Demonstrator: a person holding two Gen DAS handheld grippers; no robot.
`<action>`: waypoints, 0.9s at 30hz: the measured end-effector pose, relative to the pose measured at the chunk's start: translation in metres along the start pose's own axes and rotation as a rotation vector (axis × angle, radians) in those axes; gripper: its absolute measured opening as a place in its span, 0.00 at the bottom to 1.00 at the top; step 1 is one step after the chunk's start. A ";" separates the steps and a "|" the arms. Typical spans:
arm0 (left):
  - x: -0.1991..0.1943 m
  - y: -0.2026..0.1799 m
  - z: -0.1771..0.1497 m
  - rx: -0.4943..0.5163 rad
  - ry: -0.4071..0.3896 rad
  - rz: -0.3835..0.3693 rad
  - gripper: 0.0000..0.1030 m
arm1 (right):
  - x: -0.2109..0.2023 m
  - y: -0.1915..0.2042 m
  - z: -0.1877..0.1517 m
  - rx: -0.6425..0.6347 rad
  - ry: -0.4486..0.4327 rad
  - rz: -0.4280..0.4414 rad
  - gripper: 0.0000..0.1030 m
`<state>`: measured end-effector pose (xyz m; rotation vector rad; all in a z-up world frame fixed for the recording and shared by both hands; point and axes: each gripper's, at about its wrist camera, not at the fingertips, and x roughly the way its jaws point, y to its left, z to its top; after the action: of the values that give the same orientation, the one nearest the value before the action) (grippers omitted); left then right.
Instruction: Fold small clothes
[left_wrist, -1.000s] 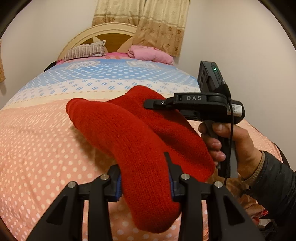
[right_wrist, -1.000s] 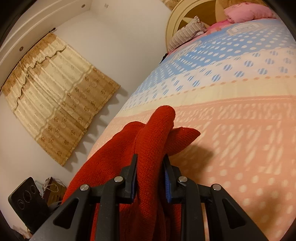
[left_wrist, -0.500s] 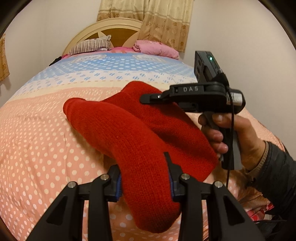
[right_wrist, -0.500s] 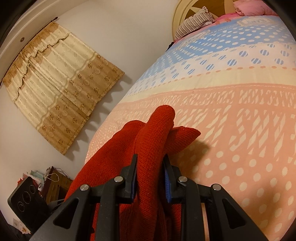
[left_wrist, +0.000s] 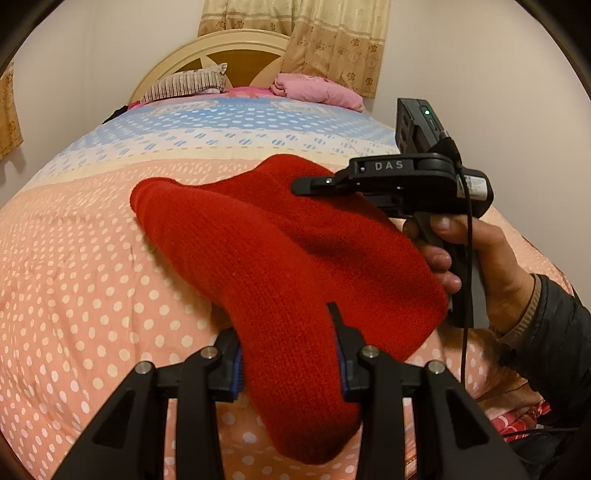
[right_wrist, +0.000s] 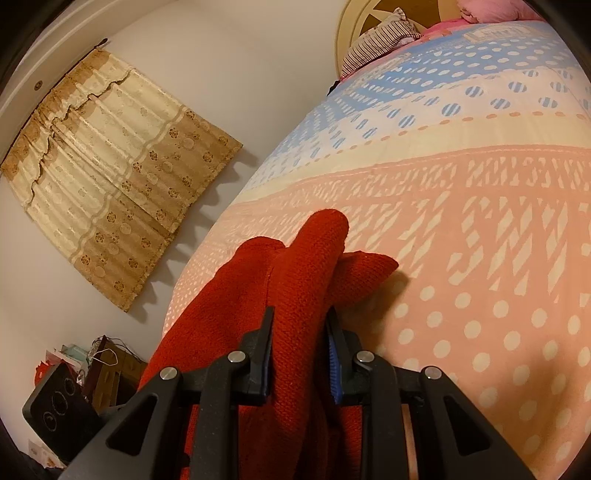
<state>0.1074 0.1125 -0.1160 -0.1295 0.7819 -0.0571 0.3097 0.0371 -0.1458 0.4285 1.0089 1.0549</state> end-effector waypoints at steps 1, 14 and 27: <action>0.000 0.000 -0.002 0.001 0.003 0.001 0.37 | 0.000 -0.001 0.000 0.004 -0.001 0.001 0.24; 0.006 0.002 -0.009 -0.017 0.039 0.013 0.52 | 0.001 -0.013 -0.005 0.040 -0.007 -0.003 0.24; -0.014 -0.005 -0.008 0.041 0.032 0.064 0.71 | -0.008 -0.028 -0.016 0.083 -0.032 -0.037 0.27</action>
<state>0.0916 0.1081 -0.1115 -0.0646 0.8157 -0.0146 0.3095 0.0150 -0.1701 0.4911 1.0316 0.9723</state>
